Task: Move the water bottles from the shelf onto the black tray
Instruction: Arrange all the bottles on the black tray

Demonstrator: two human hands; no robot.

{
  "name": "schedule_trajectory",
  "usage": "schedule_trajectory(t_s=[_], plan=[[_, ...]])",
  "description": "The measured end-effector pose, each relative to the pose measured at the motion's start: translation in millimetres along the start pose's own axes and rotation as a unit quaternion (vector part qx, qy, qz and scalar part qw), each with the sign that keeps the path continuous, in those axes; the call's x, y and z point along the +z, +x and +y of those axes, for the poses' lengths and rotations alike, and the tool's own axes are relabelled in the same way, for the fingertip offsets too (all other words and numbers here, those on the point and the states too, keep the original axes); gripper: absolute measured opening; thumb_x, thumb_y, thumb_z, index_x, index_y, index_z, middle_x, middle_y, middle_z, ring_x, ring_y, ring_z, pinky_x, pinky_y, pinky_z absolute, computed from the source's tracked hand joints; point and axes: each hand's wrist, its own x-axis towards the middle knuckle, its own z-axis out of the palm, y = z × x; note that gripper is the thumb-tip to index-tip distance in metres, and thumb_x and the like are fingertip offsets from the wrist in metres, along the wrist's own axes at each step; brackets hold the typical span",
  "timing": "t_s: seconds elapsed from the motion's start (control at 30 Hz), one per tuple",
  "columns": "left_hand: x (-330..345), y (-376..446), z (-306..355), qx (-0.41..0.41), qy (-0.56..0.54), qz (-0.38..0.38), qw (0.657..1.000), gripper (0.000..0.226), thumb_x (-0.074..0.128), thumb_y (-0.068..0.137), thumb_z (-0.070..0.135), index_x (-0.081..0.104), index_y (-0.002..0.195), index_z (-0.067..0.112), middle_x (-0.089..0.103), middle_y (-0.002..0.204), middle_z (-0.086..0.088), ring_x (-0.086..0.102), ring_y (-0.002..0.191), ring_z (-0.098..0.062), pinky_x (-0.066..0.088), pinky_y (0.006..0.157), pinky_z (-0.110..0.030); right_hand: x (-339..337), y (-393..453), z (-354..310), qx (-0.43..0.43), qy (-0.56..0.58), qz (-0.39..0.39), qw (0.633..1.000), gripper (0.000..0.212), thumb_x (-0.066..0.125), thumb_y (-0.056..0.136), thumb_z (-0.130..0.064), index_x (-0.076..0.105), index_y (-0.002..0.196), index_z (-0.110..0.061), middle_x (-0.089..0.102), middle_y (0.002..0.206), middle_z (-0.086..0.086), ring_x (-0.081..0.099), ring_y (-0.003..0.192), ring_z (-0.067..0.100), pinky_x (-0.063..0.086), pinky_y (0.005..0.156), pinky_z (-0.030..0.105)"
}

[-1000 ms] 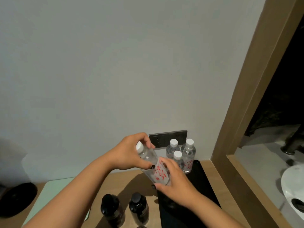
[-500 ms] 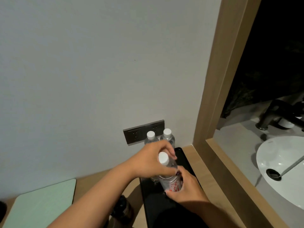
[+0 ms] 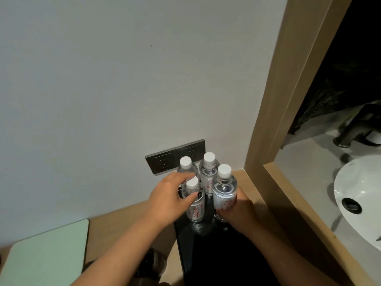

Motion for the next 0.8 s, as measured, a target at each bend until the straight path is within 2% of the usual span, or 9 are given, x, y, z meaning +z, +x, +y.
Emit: schedule_trajectory(t_s=[0.07,0.13,0.27,0.4,0.53,0.63,0.73,0.8], plan=[[7,0,-4,0.004,0.011,0.009,1.0,0.046,0.075,0.076,0.027,0.061,0.119,0.033,0.063,0.118,0.011,0.06,0.107,-0.012,0.053,0.086,-0.033,6,10,-1,0.02,0.026,-0.018,0.999,0.057,0.084,0.062,-0.021,0.054,0.11,-0.023,0.068,0.107,-0.004,0.064,0.1,0.012,0.053,0.079,0.02],[11,2,-6,0.005,0.012,0.022,1.0,0.044,0.074,0.077,0.024,0.061,0.118,0.033,0.064,0.118,0.012,0.06,0.107,-0.011,0.05,0.086,-0.027,13,16,4,0.02,0.043,-0.001,0.999,0.059,0.083,0.058,-0.029,0.055,0.11,-0.028,0.068,0.107,-0.006,0.065,0.102,0.01,0.057,0.083,0.031],[14,5,-4,-0.003,0.009,0.038,0.999,0.032,0.07,0.081,0.028,0.06,0.11,0.035,0.065,0.114,0.014,0.06,0.103,-0.011,0.046,0.079,-0.024,22,23,16,0.009,0.046,0.005,0.999,0.063,0.08,0.061,-0.035,0.051,0.116,-0.03,0.064,0.114,-0.007,0.06,0.11,0.008,0.054,0.092,0.039],[15,3,-6,0.002,-0.008,0.047,0.999,0.028,0.066,0.084,0.03,0.059,0.111,0.033,0.065,0.115,0.013,0.06,0.103,-0.011,0.047,0.081,-0.024,27,27,22,0.01,0.053,-0.005,0.999,0.067,0.081,0.063,-0.035,0.049,0.122,-0.029,0.062,0.12,-0.009,0.058,0.116,0.006,0.052,0.096,0.039],[17,1,-8,0.001,-0.024,0.041,0.999,0.033,0.065,0.086,0.027,0.058,0.117,0.032,0.062,0.121,0.011,0.058,0.109,-0.012,0.048,0.088,-0.026,32,28,27,0.018,0.061,-0.009,0.998,0.072,0.083,0.06,-0.034,0.048,0.123,-0.027,0.062,0.121,-0.006,0.059,0.115,0.011,0.053,0.094,0.042],[17,-2,-12,-0.007,-0.026,0.018,0.999,0.044,0.067,0.084,0.025,0.052,0.124,0.037,0.059,0.127,0.012,0.056,0.114,-0.01,0.048,0.095,-0.03,28,23,20,0.054,0.067,-0.009,0.996,0.077,0.084,0.053,-0.03,0.048,0.121,-0.027,0.063,0.12,-0.004,0.06,0.111,0.013,0.051,0.093,0.037],[10,-11,-16,-0.036,-0.064,0.014,0.997,0.059,0.069,0.082,0.022,0.042,0.131,0.04,0.058,0.124,0.014,0.056,0.111,-0.002,0.048,0.097,-0.027,25,19,11,0.087,0.068,-0.019,0.994,0.075,0.086,0.055,-0.014,0.051,0.121,-0.016,0.066,0.111,0.001,0.063,0.104,0.019,0.05,0.084,0.031],[2,-22,-21,-0.062,-0.08,0.032,0.994,0.06,0.068,0.082,0.021,0.041,0.134,0.033,0.059,0.117,0.014,0.057,0.105,0.0,0.048,0.093,-0.024,23,13,7,0.11,0.064,-0.014,0.992,0.067,0.084,0.058,-0.003,0.05,0.115,-0.015,0.065,0.108,0.006,0.062,0.1,0.022,0.049,0.084,0.033]])
